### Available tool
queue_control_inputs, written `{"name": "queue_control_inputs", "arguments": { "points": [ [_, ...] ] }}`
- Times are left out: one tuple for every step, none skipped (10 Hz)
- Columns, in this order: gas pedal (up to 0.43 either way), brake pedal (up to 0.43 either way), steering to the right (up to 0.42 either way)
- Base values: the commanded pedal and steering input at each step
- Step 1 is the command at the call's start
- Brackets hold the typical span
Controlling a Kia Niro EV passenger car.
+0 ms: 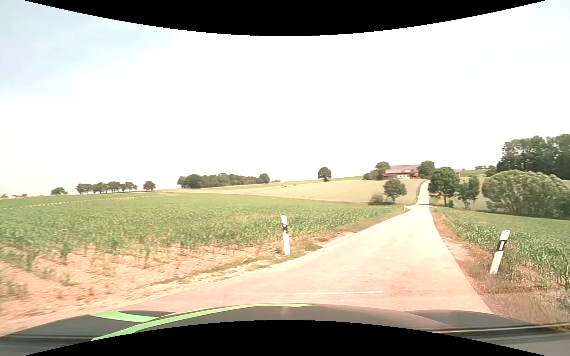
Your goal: Follow the waypoints while adhering to traffic rules and regulations
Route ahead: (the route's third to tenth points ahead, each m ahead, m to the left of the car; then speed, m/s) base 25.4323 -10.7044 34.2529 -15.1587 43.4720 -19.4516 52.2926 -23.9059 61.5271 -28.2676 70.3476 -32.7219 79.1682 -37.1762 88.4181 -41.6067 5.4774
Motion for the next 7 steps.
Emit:
{"name": "queue_control_inputs", "arguments": {
  "points": [
    [0.220, 0.000, 0.392],
    [0.228, 0.000, 0.371],
    [0.228, 0.000, 0.335],
    [0.228, 0.000, 0.295],
    [0.228, 0.000, 0.264],
    [0.260, 0.000, 0.230],
    [0.268, 0.000, 0.198]
  ]
}}
